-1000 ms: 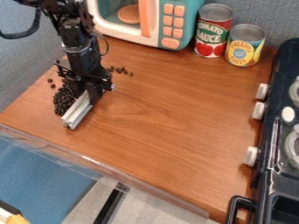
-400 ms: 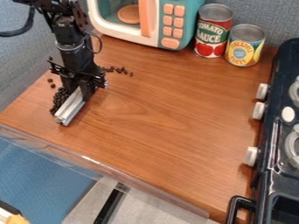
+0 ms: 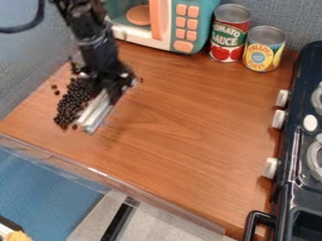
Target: Sweep into pile
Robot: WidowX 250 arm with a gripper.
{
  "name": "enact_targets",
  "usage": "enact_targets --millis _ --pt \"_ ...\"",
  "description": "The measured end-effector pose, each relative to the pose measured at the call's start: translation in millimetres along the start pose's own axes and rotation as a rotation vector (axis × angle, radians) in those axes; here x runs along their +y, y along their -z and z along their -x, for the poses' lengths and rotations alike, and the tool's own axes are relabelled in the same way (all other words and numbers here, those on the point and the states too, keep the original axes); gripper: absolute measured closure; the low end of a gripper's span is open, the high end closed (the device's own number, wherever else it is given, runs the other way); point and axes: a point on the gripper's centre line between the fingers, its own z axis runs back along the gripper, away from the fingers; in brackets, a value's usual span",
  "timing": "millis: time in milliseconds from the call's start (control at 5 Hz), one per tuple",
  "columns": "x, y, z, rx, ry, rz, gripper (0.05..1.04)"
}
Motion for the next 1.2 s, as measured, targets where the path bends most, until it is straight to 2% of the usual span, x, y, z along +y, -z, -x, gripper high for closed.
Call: enact_targets --millis 200,400,600,800,1200 --pt "-12.9 -6.0 -5.2 0.006 -0.059 0.044 0.711" --pt "-26.9 5.0 -14.9 0.029 -0.093 0.043 0.712" --pt "-34.6 31.6 -21.0 0.064 -0.15 0.018 0.711" --pt "-45.6 45.4 -32.4 0.053 -0.222 -0.002 0.711" --pt "-46.0 52.6 -57.0 0.013 -0.337 -0.028 0.711"
